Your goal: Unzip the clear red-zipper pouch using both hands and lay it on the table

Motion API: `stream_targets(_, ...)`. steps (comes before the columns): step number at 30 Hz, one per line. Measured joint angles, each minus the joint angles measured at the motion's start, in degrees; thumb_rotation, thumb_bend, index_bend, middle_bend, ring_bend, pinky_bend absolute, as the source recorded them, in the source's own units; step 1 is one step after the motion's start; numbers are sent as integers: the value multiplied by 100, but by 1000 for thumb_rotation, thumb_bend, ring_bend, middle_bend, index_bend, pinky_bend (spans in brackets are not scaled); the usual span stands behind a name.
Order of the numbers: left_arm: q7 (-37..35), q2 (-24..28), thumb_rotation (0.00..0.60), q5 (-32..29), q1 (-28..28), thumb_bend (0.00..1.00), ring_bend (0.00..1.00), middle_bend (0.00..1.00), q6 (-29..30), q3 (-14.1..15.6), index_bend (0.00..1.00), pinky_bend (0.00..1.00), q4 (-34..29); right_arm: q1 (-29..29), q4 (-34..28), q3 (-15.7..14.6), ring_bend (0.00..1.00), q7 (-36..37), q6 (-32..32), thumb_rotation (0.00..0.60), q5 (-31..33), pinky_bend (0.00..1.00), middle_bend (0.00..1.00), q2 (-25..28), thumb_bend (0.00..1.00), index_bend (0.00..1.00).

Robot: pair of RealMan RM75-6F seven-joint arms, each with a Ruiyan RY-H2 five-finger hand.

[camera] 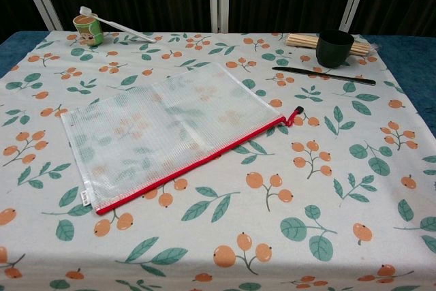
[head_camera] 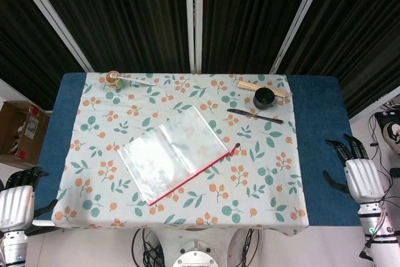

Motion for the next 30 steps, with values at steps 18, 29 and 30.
stream_targets(18, 345, 5, 600, 596, -701, 58, 195, 237, -423, -147, 290, 179, -273, 151, -50, 90, 35, -52, -12, 600, -118, 71, 208, 17, 195, 191)
stream_targets(29, 618, -636, 600, 877, -2591, 34, 155, 173, -2430, -688, 190, 175, -649, 139, -150, 19, 35, -35, 84, 600, -306, 71, 207, 123, 195, 191)
stream_targets(30, 663, -768, 600, 836, -2789, 31, 149, 162, -2637, -752, 178, 173, -638, 134, -149, 7, 35, -40, 75, 600, -300, 71, 207, 122, 195, 191)
